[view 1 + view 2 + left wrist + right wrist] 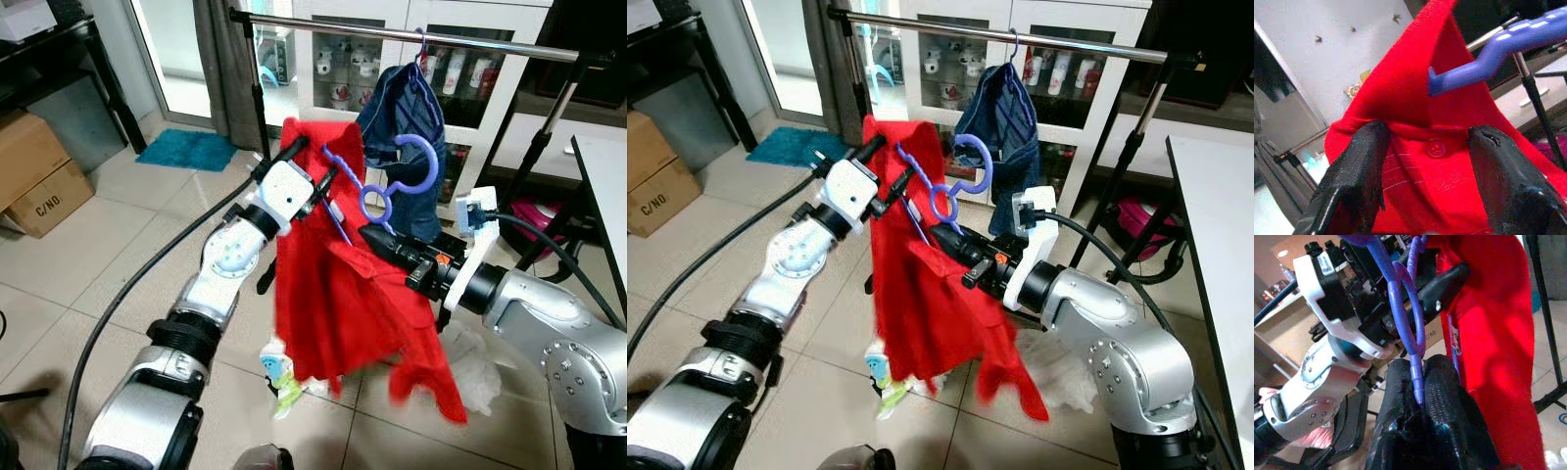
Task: Hang hanger
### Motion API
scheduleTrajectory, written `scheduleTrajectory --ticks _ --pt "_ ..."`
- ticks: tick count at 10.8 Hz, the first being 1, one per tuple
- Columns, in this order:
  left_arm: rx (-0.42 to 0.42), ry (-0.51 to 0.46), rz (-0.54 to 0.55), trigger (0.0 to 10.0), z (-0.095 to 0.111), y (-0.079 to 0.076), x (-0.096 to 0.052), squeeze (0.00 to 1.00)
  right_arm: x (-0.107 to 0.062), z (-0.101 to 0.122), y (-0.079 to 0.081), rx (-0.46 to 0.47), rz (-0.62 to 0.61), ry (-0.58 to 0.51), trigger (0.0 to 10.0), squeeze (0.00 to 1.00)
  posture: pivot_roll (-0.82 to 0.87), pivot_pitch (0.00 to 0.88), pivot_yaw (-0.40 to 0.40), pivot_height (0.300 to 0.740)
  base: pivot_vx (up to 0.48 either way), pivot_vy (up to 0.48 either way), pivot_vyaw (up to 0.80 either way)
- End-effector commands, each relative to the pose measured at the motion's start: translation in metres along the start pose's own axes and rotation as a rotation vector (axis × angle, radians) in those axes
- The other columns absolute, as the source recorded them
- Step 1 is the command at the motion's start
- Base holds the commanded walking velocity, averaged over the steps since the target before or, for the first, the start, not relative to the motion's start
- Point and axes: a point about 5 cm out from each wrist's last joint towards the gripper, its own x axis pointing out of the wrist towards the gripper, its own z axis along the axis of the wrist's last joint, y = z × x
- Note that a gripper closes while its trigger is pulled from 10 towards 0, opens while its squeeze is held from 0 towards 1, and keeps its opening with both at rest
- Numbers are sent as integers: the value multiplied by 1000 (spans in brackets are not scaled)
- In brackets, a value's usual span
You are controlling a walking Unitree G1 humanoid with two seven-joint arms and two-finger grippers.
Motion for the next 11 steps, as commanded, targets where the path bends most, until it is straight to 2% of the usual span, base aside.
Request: scheduleTrajectory --ticks 1,2,3,5,6,7,8,9,11 --pt "-66 -21 42 10000 2 3 0 0 1 5 6 -32 37 -4 10000 0 -72 0 86 740 0 0 0" --pt "-191 -37 97 10000 1 0 -7 180 0 0 4 -58 26 31 10000 0 -73 0 89 740 0 0 0" --pt "-210 -48 117 10000 -1 -5 -17 1000 -2 -1 4 -63 21 37 10000 0 -74 0 87 740 0 0 0" --pt "-189 -63 180 10000 0 -8 -28 1000 -4 -1 3 -67 20 44 10000 0 -76 0 80 740 0 0 0" --pt "-159 -82 218 10000 4 -9 -33 945 -6 0 2 -73 26 49 10000 0 -82 1 72 740 0 0 0" --pt "-159 -60 211 10000 2 -10 -32 337 -6 1 1 -72 34 50 10000 0 -84 4 69 740 0 0 0" --pt "-149 -29 216 10000 -2 -10 -32 0 -6 2 2 -70 50 48 10000 0 -87 6 68 740 0 0 0" --pt "-144 17 231 10000 -7 -7 -31 0 -6 3 4 -67 79 46 10000 0 -88 7 67 740 0 0 0" --pt "-138 42 242 10000 -9 -5 -28 0 -6 2 8 -67 129 51 10000 0 -91 7 68 740 0 0 0"
